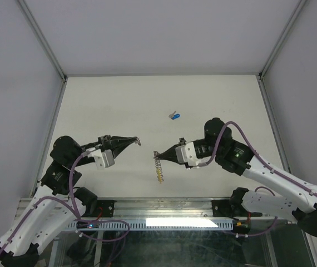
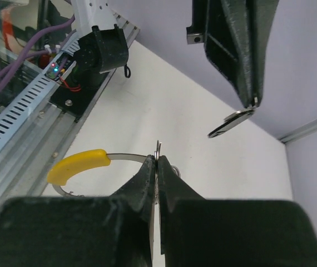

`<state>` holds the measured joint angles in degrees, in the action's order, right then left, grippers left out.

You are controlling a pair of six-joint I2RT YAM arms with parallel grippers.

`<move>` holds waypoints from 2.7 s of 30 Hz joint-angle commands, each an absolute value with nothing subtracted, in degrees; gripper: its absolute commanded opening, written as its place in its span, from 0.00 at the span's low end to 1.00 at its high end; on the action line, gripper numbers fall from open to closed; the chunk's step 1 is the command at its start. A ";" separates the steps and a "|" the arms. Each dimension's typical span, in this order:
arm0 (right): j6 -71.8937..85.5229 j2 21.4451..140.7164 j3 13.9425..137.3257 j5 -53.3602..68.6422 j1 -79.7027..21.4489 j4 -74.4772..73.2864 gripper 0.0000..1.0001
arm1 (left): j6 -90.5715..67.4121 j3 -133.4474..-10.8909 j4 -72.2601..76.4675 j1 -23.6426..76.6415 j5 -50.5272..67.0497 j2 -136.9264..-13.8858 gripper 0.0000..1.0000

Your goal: Put the keys on the keyring

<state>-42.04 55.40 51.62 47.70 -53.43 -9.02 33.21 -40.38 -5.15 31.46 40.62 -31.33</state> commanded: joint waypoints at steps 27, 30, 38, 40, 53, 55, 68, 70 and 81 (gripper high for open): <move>-34.32 60.41 51.83 56.57 -53.47 14.48 0.00 | 53.60 -42.14 -10.97 31.88 54.76 -28.23 0.00; -30.10 61.68 51.27 56.60 -53.45 20.15 0.00 | 53.79 -42.15 -10.90 31.90 55.19 -28.13 0.00; -25.72 64.25 52.70 56.79 -53.44 22.20 0.00 | 54.89 -42.13 -11.47 32.07 56.43 -28.21 0.00; -25.10 64.54 52.86 56.53 -53.45 21.93 0.00 | 55.01 -42.04 -11.45 32.08 56.67 -28.13 0.00; -20.74 65.65 54.24 55.12 -53.44 22.84 0.00 | 55.62 -41.64 -11.89 32.23 57.17 -27.95 0.00; -20.15 65.65 54.22 55.10 -53.42 23.09 0.00 | 55.57 -41.71 -11.91 32.24 57.30 -27.95 0.00; -16.10 66.57 53.68 53.51 -53.22 25.69 0.00 | 55.55 -41.78 -11.94 32.34 57.42 -27.70 0.00; -16.00 66.70 53.60 53.15 -53.18 25.54 0.00 | 55.48 -41.83 -11.94 32.34 57.47 -27.84 0.00; -14.91 66.42 52.72 51.75 -52.62 26.08 0.00 | 55.55 -42.08 -11.89 32.32 57.63 -27.95 0.00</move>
<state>-16.51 67.16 51.42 53.36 -53.21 21.61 53.60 -40.03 -12.25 31.94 54.76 -28.10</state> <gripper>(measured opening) 0.009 0.003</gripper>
